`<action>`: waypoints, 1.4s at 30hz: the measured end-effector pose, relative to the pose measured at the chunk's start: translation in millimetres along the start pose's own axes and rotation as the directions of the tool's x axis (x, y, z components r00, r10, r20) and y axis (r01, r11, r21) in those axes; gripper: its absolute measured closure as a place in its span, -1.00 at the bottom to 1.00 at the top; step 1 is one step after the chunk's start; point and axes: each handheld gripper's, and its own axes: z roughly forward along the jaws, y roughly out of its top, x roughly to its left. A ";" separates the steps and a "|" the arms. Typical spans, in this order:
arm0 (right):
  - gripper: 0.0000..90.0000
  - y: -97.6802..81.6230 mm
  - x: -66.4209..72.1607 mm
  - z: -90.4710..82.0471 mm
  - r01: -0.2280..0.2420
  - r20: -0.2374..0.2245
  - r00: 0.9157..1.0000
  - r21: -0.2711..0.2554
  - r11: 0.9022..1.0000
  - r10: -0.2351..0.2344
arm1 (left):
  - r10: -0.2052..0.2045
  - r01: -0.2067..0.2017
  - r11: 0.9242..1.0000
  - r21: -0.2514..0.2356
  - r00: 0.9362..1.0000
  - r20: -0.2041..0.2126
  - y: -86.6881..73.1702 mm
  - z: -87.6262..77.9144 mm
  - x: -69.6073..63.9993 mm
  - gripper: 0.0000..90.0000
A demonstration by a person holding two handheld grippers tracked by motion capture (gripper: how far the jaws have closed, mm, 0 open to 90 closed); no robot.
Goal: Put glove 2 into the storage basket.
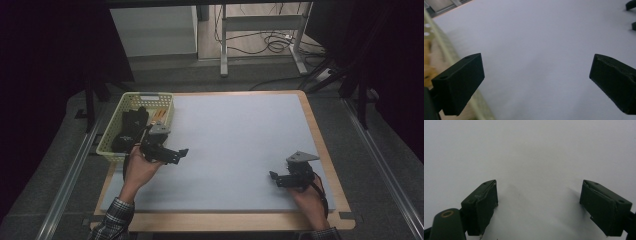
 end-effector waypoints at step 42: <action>-0.68 0.0 0.0 0.0 0.002 0.001 1.000 0.000 1.000 -0.002 | 0.038 -0.045 0.995 0.091 0.997 0.071 -66.3 70.2 -45.7 -1.00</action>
